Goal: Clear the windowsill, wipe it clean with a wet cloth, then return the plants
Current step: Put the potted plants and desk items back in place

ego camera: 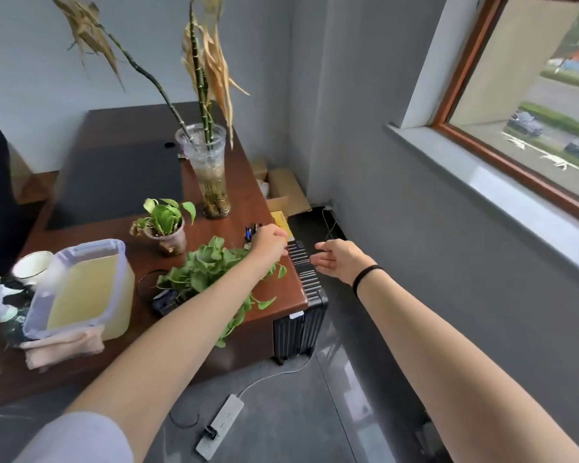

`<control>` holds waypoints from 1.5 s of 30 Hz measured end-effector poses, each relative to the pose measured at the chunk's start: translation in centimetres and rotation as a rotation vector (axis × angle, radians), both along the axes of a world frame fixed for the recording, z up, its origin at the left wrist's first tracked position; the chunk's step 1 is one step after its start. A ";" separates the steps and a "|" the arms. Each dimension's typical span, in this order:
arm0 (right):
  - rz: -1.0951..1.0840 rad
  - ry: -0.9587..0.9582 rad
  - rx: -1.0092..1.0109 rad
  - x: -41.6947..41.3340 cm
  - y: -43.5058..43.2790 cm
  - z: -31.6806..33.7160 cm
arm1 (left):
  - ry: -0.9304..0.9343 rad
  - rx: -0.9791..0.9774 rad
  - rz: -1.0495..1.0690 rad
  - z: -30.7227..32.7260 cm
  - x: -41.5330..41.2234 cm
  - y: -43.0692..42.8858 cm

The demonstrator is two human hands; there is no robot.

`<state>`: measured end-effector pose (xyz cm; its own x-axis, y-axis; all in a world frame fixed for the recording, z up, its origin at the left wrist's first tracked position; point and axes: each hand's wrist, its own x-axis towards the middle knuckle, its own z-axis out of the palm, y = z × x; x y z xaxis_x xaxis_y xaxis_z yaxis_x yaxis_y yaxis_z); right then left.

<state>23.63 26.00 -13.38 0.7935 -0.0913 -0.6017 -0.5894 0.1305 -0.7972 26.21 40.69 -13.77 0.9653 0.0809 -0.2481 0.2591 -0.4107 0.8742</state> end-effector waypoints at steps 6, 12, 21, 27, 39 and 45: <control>0.044 0.040 0.020 3.1 -2.3 -0.8 | -0.021 0.005 0.078 0.3 4.2 -1.7; 0.097 0.030 0.028 8.7 -2.9 -0.8 | -0.028 0.008 0.120 1.3 9.5 -1.6; 0.123 -0.036 -0.007 20.5 -3.8 -0.1 | 0.167 -0.072 0.269 2.2 18.7 1.4; 0.266 0.027 -0.001 27.3 -1.2 -1.9 | 0.271 -0.102 0.401 0.5 21.9 4.4; 0.629 -0.028 0.051 34.4 7.1 1.6 | 0.080 -0.151 0.700 0.2 23.8 9.9; 0.712 -0.085 0.077 36.2 10.9 3.9 | 0.061 -0.112 0.631 2.0 25.4 12.6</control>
